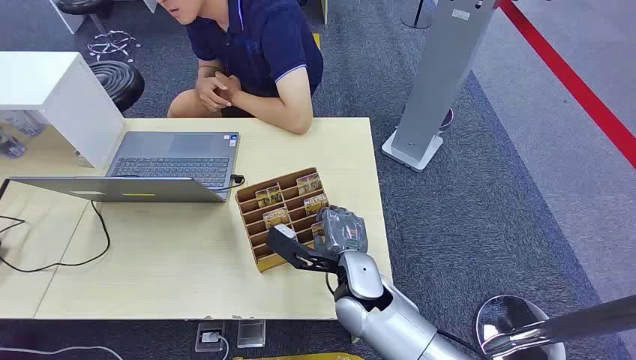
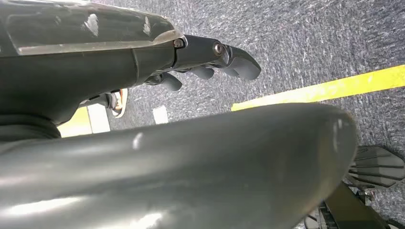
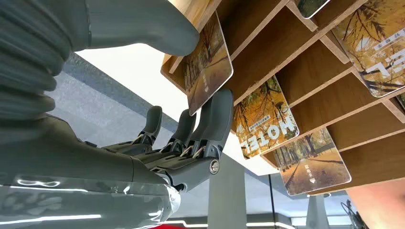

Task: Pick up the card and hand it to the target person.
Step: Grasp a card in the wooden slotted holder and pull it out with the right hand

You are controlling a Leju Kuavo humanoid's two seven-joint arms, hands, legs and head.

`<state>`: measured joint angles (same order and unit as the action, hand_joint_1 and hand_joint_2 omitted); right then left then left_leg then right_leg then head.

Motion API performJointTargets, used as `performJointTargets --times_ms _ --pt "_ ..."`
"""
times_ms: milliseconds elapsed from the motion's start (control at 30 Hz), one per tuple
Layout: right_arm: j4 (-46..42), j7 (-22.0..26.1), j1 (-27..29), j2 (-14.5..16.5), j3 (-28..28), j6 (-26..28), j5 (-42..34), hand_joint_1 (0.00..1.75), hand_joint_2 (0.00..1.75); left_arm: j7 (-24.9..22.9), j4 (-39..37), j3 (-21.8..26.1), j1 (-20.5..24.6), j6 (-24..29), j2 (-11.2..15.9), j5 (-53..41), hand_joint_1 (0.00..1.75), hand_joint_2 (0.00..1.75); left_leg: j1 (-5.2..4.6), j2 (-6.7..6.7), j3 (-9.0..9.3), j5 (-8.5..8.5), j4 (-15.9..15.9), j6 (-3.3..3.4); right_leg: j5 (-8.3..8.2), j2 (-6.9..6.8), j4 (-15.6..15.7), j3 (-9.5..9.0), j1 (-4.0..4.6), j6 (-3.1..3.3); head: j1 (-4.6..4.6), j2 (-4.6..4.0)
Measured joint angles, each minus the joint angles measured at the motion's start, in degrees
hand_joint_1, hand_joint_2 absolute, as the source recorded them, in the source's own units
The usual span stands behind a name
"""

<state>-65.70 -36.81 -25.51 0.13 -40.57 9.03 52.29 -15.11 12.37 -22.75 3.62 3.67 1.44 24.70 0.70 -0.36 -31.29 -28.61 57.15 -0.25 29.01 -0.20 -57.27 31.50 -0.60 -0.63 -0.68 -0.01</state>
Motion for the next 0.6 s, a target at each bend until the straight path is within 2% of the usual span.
performJointTargets --times_ms 167,300,600 --pt "0.0 0.2 0.0 0.0 0.0 0.0 -0.1 0.86 1.75 0.0 0.0 0.0 0.0 0.0 0.0 0.1 0.00 0.00 0.00 0.00 0.00 0.00 0.0 0.00 0.00 0.00 0.0 0.00 0.00 0.00 0.00 -0.01" --pt "0.0 0.5 0.0 0.0 0.0 -0.2 -0.2 0.82 1.75 0.0 0.0 0.0 0.0 0.1 0.0 0.6 0.00 0.00 0.00 0.00 0.00 0.00 0.0 0.00 0.00 0.00 0.0 0.00 0.00 0.00 0.00 -0.01" --pt "0.1 1.1 0.0 0.1 0.0 -0.2 -0.4 1.03 1.75 -0.1 0.0 0.0 0.0 0.7 0.0 1.0 0.00 0.00 0.00 0.00 -0.01 0.00 0.0 0.00 0.00 0.00 0.0 0.00 0.00 0.00 0.01 0.00"
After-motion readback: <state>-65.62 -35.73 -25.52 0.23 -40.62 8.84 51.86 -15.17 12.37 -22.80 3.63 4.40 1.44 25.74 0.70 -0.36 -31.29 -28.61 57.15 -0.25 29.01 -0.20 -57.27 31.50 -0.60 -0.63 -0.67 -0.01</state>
